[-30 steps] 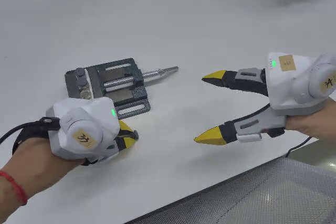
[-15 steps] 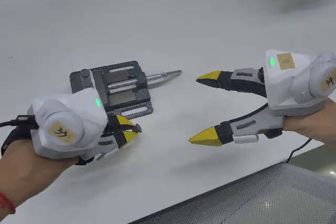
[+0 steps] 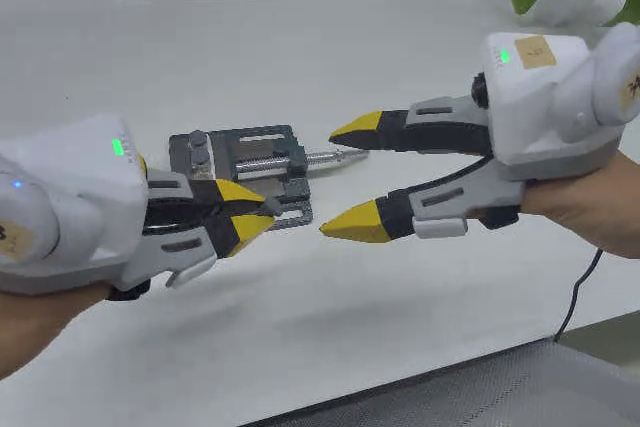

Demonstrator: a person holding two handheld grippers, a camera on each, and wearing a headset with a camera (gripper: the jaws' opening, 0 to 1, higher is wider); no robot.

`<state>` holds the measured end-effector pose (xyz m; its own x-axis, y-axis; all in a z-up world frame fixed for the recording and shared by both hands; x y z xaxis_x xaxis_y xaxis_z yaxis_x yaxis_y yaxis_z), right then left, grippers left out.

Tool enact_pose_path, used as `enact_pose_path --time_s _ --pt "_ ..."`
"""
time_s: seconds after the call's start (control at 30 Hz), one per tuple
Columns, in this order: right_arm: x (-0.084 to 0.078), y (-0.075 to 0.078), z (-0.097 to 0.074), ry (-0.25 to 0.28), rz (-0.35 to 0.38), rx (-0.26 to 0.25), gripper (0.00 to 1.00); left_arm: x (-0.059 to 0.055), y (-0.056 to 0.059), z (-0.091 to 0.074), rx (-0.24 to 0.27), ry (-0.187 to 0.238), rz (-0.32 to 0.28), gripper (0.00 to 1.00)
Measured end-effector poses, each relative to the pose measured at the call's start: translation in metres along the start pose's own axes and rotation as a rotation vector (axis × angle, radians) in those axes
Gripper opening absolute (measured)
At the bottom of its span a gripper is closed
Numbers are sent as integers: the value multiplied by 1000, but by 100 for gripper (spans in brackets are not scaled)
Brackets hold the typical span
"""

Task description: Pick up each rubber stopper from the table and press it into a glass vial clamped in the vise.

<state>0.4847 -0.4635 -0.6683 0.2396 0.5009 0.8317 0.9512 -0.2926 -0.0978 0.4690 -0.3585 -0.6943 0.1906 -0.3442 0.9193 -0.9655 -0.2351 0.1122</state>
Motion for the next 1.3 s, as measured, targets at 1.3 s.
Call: enact_pose_path --time_s 1.3 --pt "46 -44 20 -101 -128 278 8 27 24 -40 -6 126 67 3"
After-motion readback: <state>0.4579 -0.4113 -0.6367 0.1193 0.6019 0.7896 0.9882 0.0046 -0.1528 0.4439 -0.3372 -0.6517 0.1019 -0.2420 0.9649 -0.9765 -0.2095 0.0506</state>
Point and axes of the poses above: the centre of the closed fingertips' face, and the gripper's own axes: z roughly forward along the fingers, y roughly to its right, x roughly out of its top, the point moved 5 cm from there along -z, roughly backward along the fingers, and after that the axes turned 5 degrees about -x, right-handed, at the moved point
